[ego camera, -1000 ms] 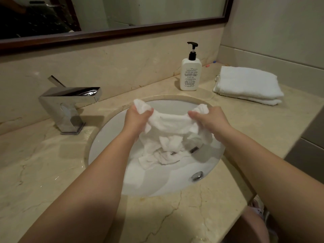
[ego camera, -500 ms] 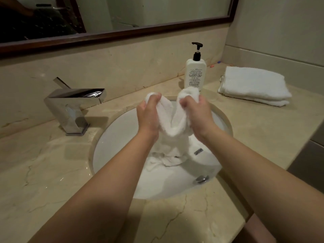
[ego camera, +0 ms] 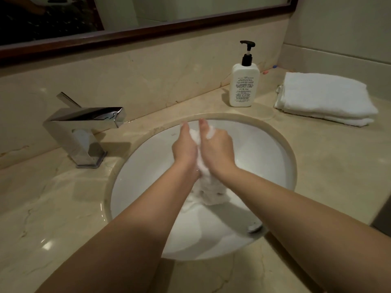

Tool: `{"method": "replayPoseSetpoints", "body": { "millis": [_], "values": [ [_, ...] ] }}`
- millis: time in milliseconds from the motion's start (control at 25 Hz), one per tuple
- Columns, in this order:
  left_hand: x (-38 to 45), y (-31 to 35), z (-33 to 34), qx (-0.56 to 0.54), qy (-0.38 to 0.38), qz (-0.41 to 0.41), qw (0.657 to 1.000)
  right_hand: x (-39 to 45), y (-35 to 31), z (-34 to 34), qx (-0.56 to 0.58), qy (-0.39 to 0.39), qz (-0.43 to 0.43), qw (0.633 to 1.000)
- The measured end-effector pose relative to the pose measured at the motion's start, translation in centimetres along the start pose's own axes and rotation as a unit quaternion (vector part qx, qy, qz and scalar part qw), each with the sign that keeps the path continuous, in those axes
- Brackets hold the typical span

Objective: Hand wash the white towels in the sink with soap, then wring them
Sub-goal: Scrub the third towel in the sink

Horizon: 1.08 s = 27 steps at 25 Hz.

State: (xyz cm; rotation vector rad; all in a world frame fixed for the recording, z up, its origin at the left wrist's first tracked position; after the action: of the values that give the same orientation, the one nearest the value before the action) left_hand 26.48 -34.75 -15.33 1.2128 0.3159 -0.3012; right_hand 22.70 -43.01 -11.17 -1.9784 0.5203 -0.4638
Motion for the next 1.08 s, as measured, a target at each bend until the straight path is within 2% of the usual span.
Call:
{"method": "replayPoseSetpoints", "body": {
  "millis": [40, 120, 240, 280, 400, 440, 560, 600, 680, 760, 920, 1000, 1080],
  "values": [
    [-0.1, -0.3, 0.6, 0.019, -0.016, 0.013, 1.000, 0.8, 0.4, -0.5, 0.011, 0.024, 0.019, 0.999],
    [0.4, -0.5, 0.6, 0.036, -0.004, 0.018, 0.999, 0.9, 1.0, -0.6, 0.038, 0.040, 0.021, 0.998],
    [1.7, -0.7, -0.4, -0.013, -0.001, -0.011, 1.000, -1.0, 0.5, 1.0, -0.006, -0.032, -0.064, 0.997],
    [1.8, -0.7, -0.2, -0.024, -0.013, -0.019, 0.999, -0.7, 0.3, 0.9, -0.018, -0.024, -0.066, 0.997],
    [0.9, -0.7, 1.6, 0.042, -0.056, -0.004, 0.998, 1.9, 0.7, -1.6, 0.034, 0.064, 0.028, 0.997],
    [0.9, -0.7, 1.7, 0.050, -0.046, 0.003, 0.998, 1.7, 0.8, -1.8, 0.040, 0.060, 0.025, 0.997],
    [1.2, -1.5, 0.8, -0.025, -0.053, -0.022, 0.998, -1.6, 0.6, 0.3, -0.004, -0.040, -0.056, 0.998],
    [1.1, -1.9, 0.9, -0.051, -0.064, -0.037, 0.996, -1.9, 0.4, 0.2, -0.010, -0.041, -0.058, 0.997],
    [0.5, -2.2, 1.6, -0.063, -0.083, -0.039, 0.994, 0.2, 0.8, -1.0, -0.001, 0.006, -0.017, 1.000],
    [0.3, -2.1, 2.2, -0.022, -0.085, -0.034, 0.996, 1.5, 1.0, -1.8, 0.011, 0.029, 0.006, 0.999],
    [1.4, -1.6, 1.0, -0.050, -0.079, -0.037, 0.995, -1.4, 0.0, 0.1, -0.045, -0.026, -0.112, 0.992],
    [1.3, -1.8, 1.6, -0.024, -0.106, -0.034, 0.993, 0.8, 0.7, -0.7, -0.043, 0.010, -0.057, 0.997],
    [1.4, -1.9, 1.9, 0.022, -0.095, -0.012, 0.995, 2.5, 1.3, -1.8, -0.025, 0.049, 0.011, 0.998]
  ]
}}
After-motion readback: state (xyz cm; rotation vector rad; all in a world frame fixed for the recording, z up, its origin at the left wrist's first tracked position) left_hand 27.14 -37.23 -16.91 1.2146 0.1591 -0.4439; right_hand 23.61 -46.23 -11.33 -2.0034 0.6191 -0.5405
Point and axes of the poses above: each hand's wrist, its own x-axis towards the middle knuckle, its own z-axis out of the palm, y = z × x, the point moved 5 cm from there along x, towards the middle knuckle, and after that the axes turned 3 degrees about z, right-handed, at the moved point
